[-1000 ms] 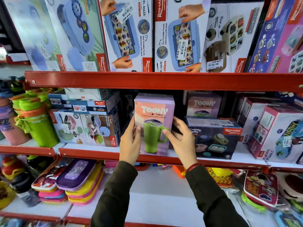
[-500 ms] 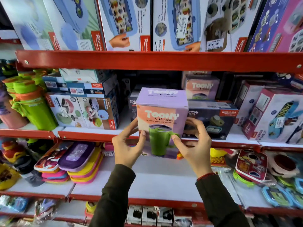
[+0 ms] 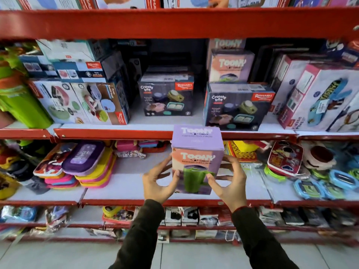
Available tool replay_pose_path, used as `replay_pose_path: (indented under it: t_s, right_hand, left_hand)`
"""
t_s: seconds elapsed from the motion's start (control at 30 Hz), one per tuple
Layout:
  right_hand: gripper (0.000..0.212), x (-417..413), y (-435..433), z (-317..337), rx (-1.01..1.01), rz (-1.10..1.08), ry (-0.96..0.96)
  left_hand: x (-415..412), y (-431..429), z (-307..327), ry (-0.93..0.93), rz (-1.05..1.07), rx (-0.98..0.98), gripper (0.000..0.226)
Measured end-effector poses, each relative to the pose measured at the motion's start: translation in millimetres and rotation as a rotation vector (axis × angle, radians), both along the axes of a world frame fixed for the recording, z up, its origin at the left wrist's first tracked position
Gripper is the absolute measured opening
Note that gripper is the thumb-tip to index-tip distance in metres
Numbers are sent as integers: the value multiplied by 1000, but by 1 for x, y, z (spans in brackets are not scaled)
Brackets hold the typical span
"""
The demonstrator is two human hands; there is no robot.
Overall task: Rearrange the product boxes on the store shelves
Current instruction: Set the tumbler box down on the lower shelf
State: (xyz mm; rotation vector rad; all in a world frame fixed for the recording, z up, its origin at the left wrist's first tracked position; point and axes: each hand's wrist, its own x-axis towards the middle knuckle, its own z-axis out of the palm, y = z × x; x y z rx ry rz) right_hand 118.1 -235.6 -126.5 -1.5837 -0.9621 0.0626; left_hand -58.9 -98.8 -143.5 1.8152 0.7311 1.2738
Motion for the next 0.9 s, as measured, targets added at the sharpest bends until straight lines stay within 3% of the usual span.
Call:
replay_pose_path:
  t_s: [0.27, 0.6, 0.8, 0.9]
  right_hand:
    - [56, 20, -2, -71, -268, 35, 211]
    - [55, 40, 29, -103, -503, 17, 278]
    - [58, 42, 28, -112, -514, 20, 313]
    - [57, 42, 20, -110, -471, 52, 335]
  left_hand:
    - [13, -4, -56, 275, -59, -195, 50]
    - [52, 15, -80, 428, -31, -470, 44]
    - [53, 15, -90, 478, -38, -502, 46]
    - [45, 12, -92, 485, -50, -420, 48]
